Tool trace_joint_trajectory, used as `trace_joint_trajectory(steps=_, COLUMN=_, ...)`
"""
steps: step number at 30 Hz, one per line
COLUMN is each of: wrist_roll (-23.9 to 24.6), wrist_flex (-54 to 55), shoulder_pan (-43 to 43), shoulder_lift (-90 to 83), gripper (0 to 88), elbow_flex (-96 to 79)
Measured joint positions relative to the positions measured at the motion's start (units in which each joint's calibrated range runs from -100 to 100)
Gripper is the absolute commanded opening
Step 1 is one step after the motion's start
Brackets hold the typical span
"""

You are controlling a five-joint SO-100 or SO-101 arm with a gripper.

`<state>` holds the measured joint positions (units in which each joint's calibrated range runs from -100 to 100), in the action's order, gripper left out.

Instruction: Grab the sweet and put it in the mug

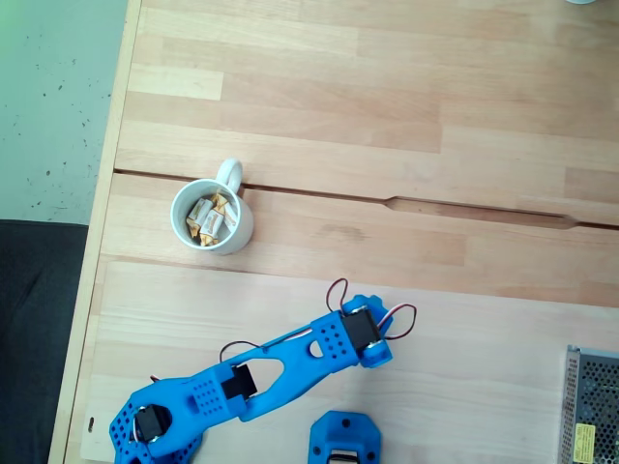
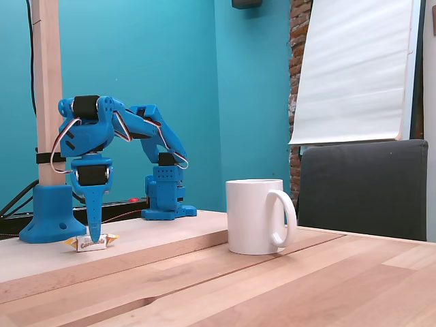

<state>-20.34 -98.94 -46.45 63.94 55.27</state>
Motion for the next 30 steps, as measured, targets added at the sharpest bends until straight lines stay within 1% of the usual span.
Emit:
trace_joint_trajectory(steps=7, wrist_roll=0.0, wrist_flex=0.0, shoulder_pan=0.0, shoulder_lift=0.0, gripper=27.5, elbow_flex=-6.36)
trace_joint_trajectory(steps=25, wrist_roll=-0.05, wrist_flex=0.0, shoulder_pan=0.0, shoulder_lift=0.0, gripper=27.1, elbow_flex=-6.63)
trace_joint_trajectory(steps=27, wrist_roll=0.0, wrist_flex=0.0, shoulder_pan=0.0, shoulder_lift=0.0, gripper=25.2, elbow_flex=-6.63)
trace_joint_trajectory(steps=30, wrist_roll=0.0, wrist_flex=0.0, shoulder_pan=0.0, shoulder_lift=0.0, gripper=18.8, elbow_flex=-6.63)
